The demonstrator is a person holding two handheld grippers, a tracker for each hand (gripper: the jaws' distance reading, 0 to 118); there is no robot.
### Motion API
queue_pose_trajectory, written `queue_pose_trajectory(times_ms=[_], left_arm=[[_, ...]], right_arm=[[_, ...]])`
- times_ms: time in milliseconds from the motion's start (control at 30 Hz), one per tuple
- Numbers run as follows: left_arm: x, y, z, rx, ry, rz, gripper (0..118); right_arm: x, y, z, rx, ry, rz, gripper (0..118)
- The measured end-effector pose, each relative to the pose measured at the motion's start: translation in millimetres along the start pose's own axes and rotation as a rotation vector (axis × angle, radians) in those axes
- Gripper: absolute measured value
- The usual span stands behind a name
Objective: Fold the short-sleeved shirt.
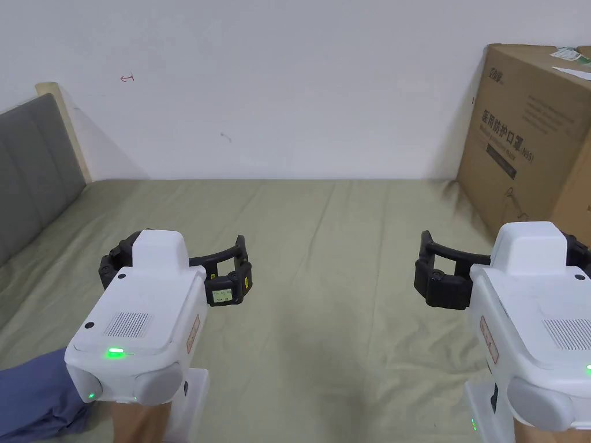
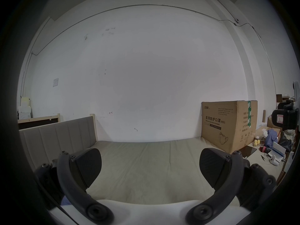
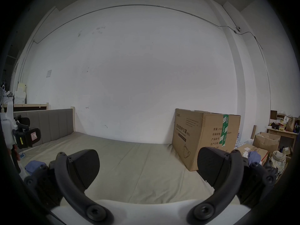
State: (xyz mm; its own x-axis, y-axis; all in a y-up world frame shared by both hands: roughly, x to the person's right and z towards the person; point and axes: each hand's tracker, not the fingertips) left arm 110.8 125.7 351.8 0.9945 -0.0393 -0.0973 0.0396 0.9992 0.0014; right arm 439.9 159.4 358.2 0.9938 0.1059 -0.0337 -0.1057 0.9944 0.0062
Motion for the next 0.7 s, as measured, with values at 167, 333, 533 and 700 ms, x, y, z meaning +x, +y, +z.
queue_pose_trajectory(times_ms=[167, 333, 533, 700], left_arm=[[-2.2, 0.8, -0.6, -0.003, 0.002, 0.016, 118], [-3.7, 0.7, -1.4, 0.000, 0.009, 0.022, 118], [-3.9, 1.4, -1.3, 0.008, 0.007, 0.020, 118], [-3.8, 0.6, -1.6, 0.008, 0.004, 0.012, 118]], right_arm=[[-0.9, 0.9, 0.7, 0.006, -0.004, 0.009, 118], [0.0, 1.2, 0.9, 0.008, -0.006, 0.005, 118], [0.2, 1.7, 0.7, 0.009, -0.009, 0.006, 118], [0.8, 2.9, 1.4, 0.014, -0.007, -0.001, 118]])
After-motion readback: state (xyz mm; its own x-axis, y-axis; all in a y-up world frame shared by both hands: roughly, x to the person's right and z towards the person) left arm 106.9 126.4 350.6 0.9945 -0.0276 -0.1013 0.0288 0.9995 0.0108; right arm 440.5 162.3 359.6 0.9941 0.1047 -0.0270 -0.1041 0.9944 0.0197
